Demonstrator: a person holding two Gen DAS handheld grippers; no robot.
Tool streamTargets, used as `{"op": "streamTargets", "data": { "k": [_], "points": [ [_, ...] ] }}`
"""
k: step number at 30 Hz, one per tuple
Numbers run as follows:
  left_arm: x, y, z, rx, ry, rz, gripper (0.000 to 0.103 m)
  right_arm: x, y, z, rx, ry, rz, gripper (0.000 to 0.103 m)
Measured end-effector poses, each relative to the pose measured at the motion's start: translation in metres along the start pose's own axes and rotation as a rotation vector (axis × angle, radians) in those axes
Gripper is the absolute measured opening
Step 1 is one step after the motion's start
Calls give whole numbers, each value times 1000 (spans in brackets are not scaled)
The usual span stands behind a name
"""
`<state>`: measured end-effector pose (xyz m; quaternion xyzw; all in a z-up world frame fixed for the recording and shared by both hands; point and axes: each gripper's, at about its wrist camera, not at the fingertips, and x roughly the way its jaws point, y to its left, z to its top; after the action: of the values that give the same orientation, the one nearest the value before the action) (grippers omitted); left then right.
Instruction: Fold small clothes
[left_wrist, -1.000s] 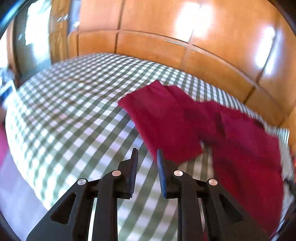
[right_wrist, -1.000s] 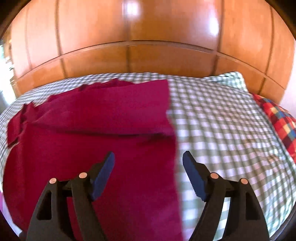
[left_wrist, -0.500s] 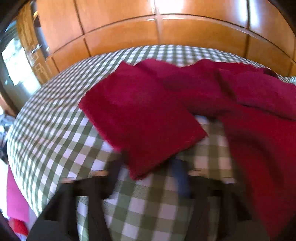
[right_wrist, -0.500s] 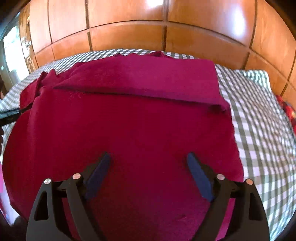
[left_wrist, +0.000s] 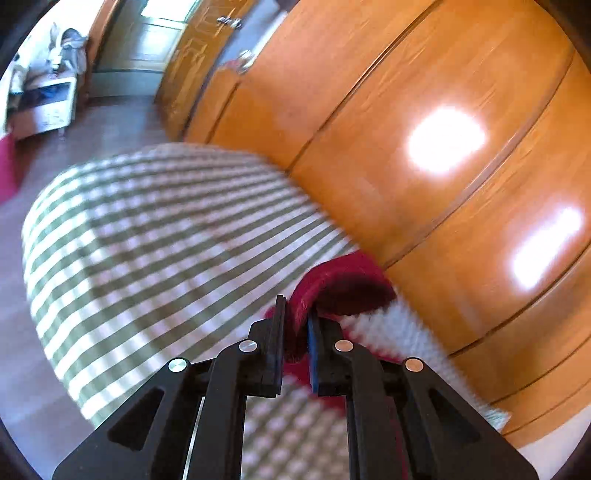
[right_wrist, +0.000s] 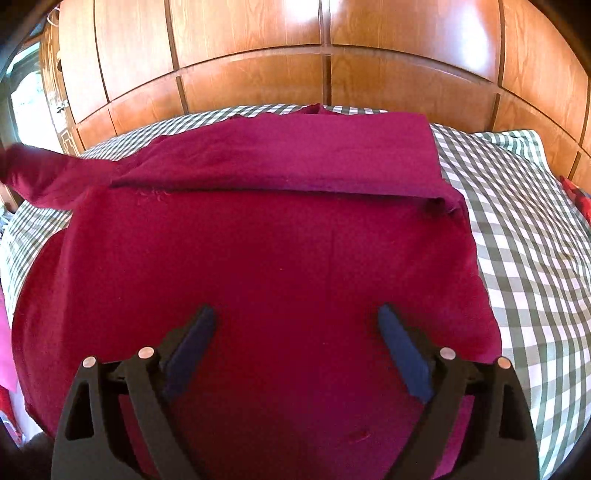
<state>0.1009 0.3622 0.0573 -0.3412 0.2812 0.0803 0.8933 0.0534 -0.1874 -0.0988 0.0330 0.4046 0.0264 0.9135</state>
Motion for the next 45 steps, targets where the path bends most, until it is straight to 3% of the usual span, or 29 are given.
{"op": "streamTargets", "data": {
  "k": [2, 5, 9, 12, 16, 20, 22, 26, 29, 31, 36, 40, 41, 44, 45],
  "points": [
    [-10, -35, 14, 16, -8, -96, 9, 1, 0, 0, 2, -2, 3, 90],
    [-20, -91, 11, 85, 15, -190, 9, 1, -1, 0, 7, -3, 9, 90],
    [-19, -178, -25, 217, 81, -330, 9, -2, -2, 5, 20, 16, 16, 90],
    [-1, -248, -71, 305, 176, -445, 9, -11, -9, 11, 59, 14, 34, 89],
    [35, -316, -140, 400, 315, -533, 9, -28, -31, 18, 110, -25, 20, 89],
    [77, -366, -224, 528, 444, -561, 9, -35, -60, 22, 173, -37, -21, 89],
    [101, -378, -267, 613, 504, -536, 10, -35, -72, 22, 207, -32, -33, 89],
    [140, -353, -315, 626, 656, -494, 24, -36, -90, 24, 257, -23, -26, 88],
    [129, -325, -310, 623, 642, -480, 43, -31, -99, 32, 301, -5, 38, 76],
    [120, -302, -301, 617, 625, -477, 49, -26, -102, 45, 339, -4, 97, 66],
    [105, -243, -282, 585, 558, -400, 49, 3, -90, 84, 361, 26, 199, 56],
    [117, -193, -263, 513, 526, -294, 49, 45, -72, 104, 313, 124, 163, 53],
    [121, -183, -257, 485, 519, -274, 49, 51, -67, 107, 285, 132, 133, 49],
    [132, -166, -242, 426, 494, -238, 49, 43, -56, 124, 205, 117, 84, 5],
    [134, -161, -238, 408, 492, -238, 49, 36, -56, 130, 200, 97, 85, 5]
  ]
}}
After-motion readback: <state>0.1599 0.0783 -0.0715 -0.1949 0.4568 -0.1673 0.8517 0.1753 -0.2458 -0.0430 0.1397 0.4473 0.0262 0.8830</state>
